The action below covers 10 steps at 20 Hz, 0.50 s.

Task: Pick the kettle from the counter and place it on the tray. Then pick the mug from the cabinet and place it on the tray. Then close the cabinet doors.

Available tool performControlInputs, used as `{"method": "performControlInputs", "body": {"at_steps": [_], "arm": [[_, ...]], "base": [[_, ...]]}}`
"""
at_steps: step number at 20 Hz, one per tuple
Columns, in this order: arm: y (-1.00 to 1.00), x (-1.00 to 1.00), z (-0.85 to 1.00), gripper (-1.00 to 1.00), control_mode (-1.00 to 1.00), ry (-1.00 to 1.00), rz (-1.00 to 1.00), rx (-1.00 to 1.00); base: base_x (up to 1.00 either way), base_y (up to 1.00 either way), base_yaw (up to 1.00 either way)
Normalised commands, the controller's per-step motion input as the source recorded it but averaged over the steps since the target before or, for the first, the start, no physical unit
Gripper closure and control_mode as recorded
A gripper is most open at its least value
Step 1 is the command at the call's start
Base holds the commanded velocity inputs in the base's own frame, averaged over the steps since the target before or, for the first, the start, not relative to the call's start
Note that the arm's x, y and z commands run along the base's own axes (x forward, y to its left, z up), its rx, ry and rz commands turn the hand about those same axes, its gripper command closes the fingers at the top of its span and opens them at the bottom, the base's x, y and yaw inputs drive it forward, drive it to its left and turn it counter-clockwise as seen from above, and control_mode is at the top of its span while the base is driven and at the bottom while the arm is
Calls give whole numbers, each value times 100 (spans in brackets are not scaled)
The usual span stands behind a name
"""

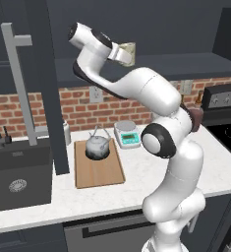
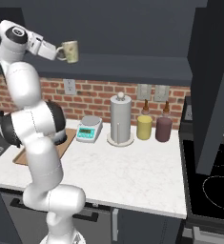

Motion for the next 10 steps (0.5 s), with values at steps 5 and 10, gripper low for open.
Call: {"method": "performControlInputs", "body": {"at_steps": [5, 10], "arm": [[-44, -72, -24, 100, -100, -17, 9, 0], [-52, -99, -1, 100, -100, -16, 18, 1]], "base": [[0, 0, 0], [0, 0, 0]]}}
